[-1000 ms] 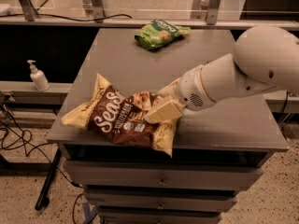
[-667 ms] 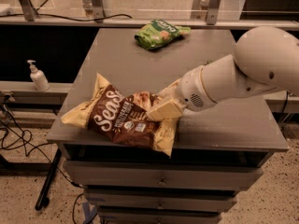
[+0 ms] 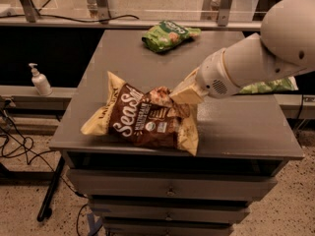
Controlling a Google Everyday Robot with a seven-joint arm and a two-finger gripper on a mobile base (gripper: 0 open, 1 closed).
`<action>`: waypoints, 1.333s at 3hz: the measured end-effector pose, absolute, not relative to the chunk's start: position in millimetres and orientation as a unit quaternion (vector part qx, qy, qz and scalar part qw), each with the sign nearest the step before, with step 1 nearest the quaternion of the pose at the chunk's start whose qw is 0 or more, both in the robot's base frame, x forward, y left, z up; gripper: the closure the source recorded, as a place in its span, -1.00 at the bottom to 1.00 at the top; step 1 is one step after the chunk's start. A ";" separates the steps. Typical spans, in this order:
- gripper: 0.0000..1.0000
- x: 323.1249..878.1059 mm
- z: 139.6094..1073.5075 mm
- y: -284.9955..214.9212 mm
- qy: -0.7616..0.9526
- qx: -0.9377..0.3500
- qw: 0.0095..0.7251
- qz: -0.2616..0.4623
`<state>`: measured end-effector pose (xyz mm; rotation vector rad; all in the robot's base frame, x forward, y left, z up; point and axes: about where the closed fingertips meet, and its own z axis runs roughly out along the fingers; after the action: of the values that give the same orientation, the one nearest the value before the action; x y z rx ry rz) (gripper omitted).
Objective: Move brown chip bag near green rice chip bag
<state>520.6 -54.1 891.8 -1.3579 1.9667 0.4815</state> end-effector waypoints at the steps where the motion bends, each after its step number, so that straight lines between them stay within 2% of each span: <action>1: 1.00 540.8 921.1 -71.7 0.752 -0.542 0.345 0.147; 2: 1.00 564.1 961.7 -97.4 0.742 -0.567 0.346 0.094; 4: 1.00 560.9 963.9 -113.4 0.751 -0.567 0.333 0.066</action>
Offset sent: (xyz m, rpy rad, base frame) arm 0.0734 -0.0805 0.1014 -0.2807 -0.1838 0.0324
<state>560.9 -113.4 963.9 -1.4803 1.9608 0.1726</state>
